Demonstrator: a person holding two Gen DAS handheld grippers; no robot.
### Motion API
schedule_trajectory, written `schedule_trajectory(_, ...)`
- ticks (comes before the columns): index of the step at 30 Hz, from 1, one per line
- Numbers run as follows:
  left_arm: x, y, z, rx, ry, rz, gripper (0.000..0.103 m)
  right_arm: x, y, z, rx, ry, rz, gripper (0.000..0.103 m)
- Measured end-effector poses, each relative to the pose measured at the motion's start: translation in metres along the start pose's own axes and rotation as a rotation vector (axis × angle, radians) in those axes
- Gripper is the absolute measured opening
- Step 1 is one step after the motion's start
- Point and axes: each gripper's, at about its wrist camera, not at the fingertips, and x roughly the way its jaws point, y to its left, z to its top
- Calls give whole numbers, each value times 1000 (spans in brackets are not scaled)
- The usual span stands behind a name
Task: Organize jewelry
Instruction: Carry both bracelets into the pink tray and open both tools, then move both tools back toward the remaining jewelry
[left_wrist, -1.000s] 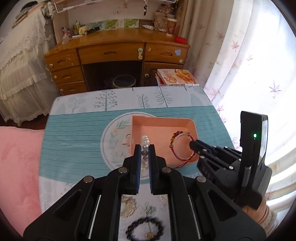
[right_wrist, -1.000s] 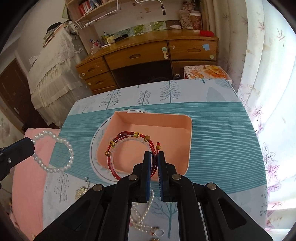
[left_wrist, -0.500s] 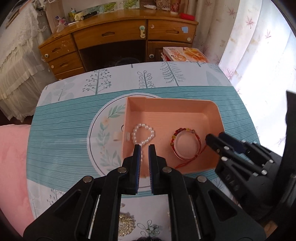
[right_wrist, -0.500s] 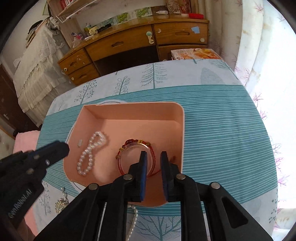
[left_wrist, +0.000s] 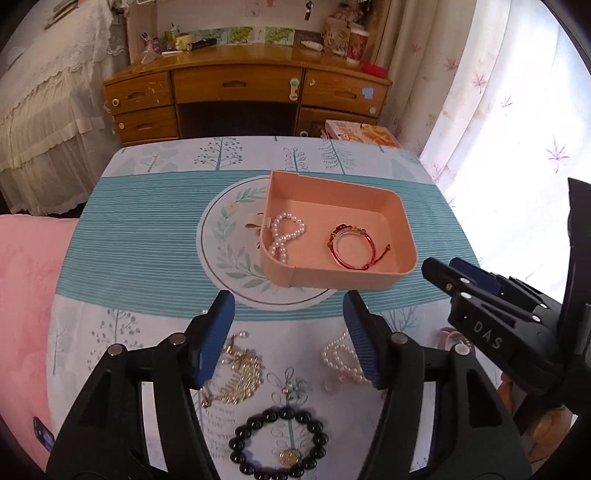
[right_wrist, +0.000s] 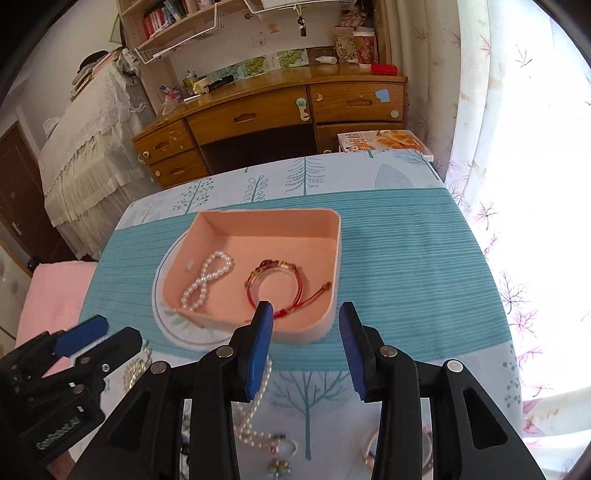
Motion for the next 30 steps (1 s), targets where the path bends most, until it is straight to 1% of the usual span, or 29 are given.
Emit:
schedule_trajectory(3,-23,7,-16,2,-31,14,59,-22,7,-18,-18,-1,14,38)
schedule_trajectory(6,-41,16,-32,-9,-41,29,64,-40,18,-33,-40,-10,32,40)
schedule_trajectory(7,-47,21,-39,-19,-37,26,65,-47,22,-39,-50,-14,36,45)
schedule_trajectory(8,-51,26,-45,-32,-32,22,66,-53,27,-44,-61,-21,41,53)
schedule_trajectory(10,-59,37,-59,-61,-15,12,66,-66,37,-55,-82,-44,43,61)
schedule_trajectory(11,-62,42,-66,-71,-8,14,66,-71,42,-61,-93,-55,43,62)
schedule_trajectory(14,-71,58,-89,-90,6,58,66,-86,60,-80,-138,-67,50,62)
schedule_trajectory(17,-75,75,-114,-117,24,118,66,-94,82,-103,-202,-43,43,62)
schedule_trajectory(21,-78,103,-147,-195,57,152,66,-97,109,-137,-287,-12,-22,62)
schedule_trajectory(23,-81,114,-160,-228,52,165,66,-98,117,-152,-320,-5,-43,62)
schedule_trajectory(27,-80,120,-175,-243,36,212,66,-103,127,-182,-375,-9,-104,62)
schedule_trajectory(30,-80,116,-184,-235,36,220,66,-104,130,-196,-409,-11,-127,63)
